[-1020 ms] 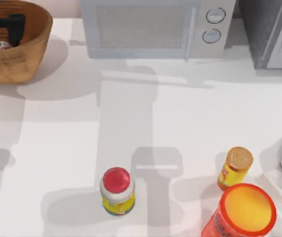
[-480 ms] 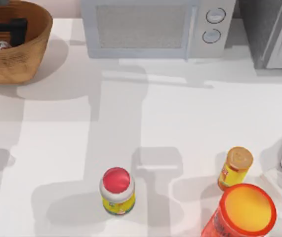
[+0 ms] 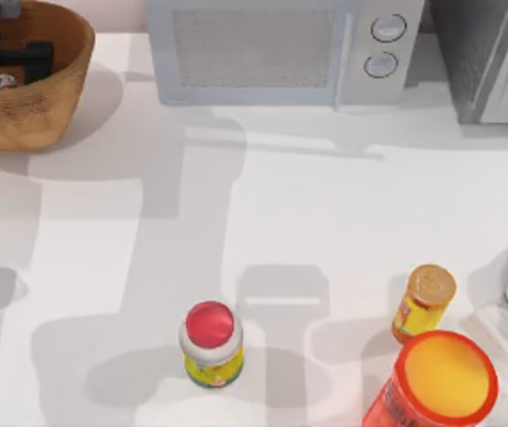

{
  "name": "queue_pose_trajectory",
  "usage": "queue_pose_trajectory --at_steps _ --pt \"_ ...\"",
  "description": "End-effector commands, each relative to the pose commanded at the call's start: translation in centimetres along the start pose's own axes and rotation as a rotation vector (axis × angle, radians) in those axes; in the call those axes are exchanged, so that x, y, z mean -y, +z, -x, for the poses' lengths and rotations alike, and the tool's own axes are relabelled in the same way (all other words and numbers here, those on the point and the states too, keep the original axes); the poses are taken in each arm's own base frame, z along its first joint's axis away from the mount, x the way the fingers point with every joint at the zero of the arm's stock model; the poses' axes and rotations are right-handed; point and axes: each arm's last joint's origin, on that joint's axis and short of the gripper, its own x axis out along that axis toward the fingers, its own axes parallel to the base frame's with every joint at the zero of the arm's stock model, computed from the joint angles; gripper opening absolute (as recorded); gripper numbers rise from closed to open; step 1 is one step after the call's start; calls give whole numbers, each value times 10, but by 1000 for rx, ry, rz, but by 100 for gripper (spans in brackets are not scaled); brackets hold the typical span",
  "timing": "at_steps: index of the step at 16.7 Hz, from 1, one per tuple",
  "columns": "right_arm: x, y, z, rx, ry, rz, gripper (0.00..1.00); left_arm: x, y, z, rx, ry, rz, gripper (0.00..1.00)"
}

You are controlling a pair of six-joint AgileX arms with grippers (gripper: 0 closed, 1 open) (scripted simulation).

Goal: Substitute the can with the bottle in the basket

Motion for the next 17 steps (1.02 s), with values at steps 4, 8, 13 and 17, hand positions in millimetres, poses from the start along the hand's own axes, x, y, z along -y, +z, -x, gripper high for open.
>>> queue_pose_trajectory --at_steps 4,8,13,17 --pt "0 0 0 0 0 0 100 0 0 0 0 0 0 85" --pt "0 0 0 0 0 0 100 0 0 0 0 0 0 55" --pt "0 0 0 0 0 0 100 0 0 0 0 0 0 17" --pt "0 0 0 0 0 0 100 0 0 0 0 0 0 0"
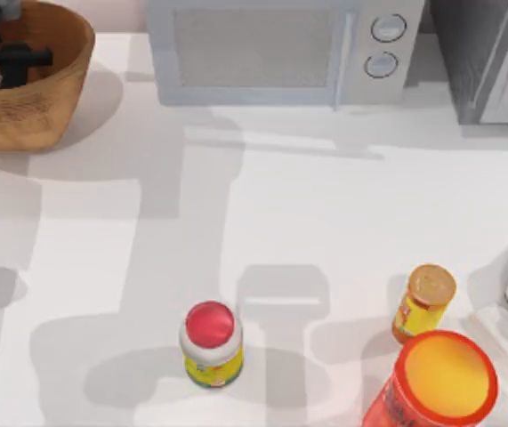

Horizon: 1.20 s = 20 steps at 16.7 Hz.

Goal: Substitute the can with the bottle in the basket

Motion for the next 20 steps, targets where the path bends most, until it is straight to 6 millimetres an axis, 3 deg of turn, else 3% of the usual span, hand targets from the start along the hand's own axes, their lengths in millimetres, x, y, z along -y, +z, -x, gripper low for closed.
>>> queue_pose_trajectory --at_steps 6,7,10,12,14,17,20 --pt "0 0 0 0 0 0 100 0 0 0 0 0 0 0" --pt "0 0 0 0 0 0 100 0 2 19 34 7 2 0" --pt "0 0 0 0 0 0 100 1 4 24 47 18 2 0" --pt "0 0 0 0 0 0 100 3 7 38 76 40 2 0" --pt "0 0 0 0 0 0 100 7 11 64 122 71 -2 0" --pt "0 0 0 0 0 0 100 18 7 120 215 122 -12 0" --pt "0 0 0 0 0 0 100 32 -21 190 332 166 -21 0"
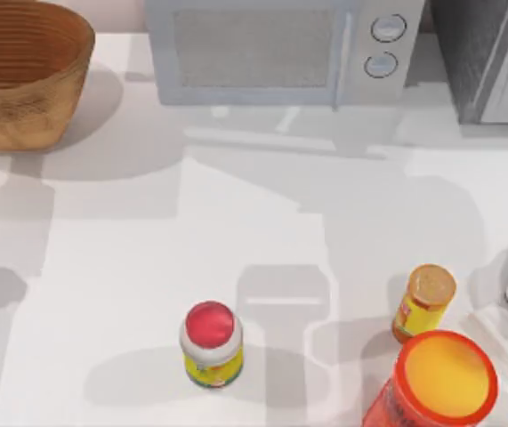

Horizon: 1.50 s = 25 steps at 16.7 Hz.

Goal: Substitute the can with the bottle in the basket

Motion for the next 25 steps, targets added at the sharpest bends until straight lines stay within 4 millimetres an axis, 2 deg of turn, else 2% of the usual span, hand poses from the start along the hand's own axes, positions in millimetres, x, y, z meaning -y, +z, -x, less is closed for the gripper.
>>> queue_pose_trajectory --at_steps 2,5,7,9,11,13,16,18,20,22,25 --pt "0 0 0 0 0 0 100 2 -21 52 79 23 0 0" --pt "0 0 0 0 0 0 100 4 -84 115 203 44 10 0" --pt "0 0 0 0 0 0 100 6 -140 143 299 49 23 0" --pt "0 0 0 0 0 0 100 9 -200 155 405 46 39 0" --pt "0 0 0 0 0 0 100 13 -257 151 517 35 56 0" --pt "0 0 0 0 0 0 100 18 -307 137 634 19 72 0" --pt "0 0 0 0 0 0 100 25 -358 106 804 -14 88 0" --pt "0 0 0 0 0 0 100 29 -379 86 901 -38 92 0" --pt "0 0 0 0 0 0 100 31 -390 72 974 -59 92 0" --pt "0 0 0 0 0 0 100 33 -397 62 1021 -73 91 0" --pt "0 0 0 0 0 0 100 33 -398 60 1033 -76 90 0"
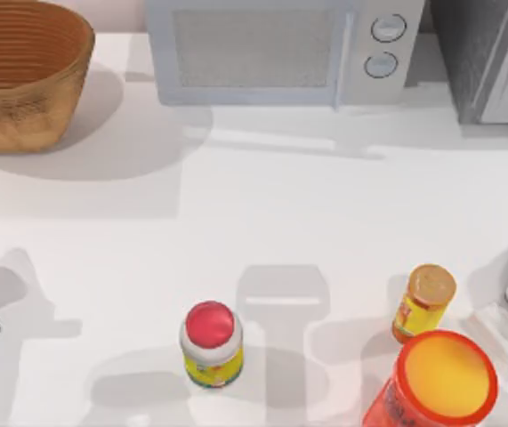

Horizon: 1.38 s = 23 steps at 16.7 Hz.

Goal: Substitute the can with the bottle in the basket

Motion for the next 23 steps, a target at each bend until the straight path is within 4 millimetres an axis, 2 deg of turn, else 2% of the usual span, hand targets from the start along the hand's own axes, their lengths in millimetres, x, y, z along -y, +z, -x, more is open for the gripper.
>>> queue_pose_trajectory --at_steps 6,11,17,23 --pt "0 0 0 0 0 0 100 0 2 -1 -3 -3 -3 0" --pt "0 0 0 0 0 0 100 5 30 -11 19 -80 -10 0" --pt "0 0 0 0 0 0 100 15 64 -44 25 -232 -18 0" --pt "0 0 0 0 0 0 100 30 84 -86 44 -378 -25 0"
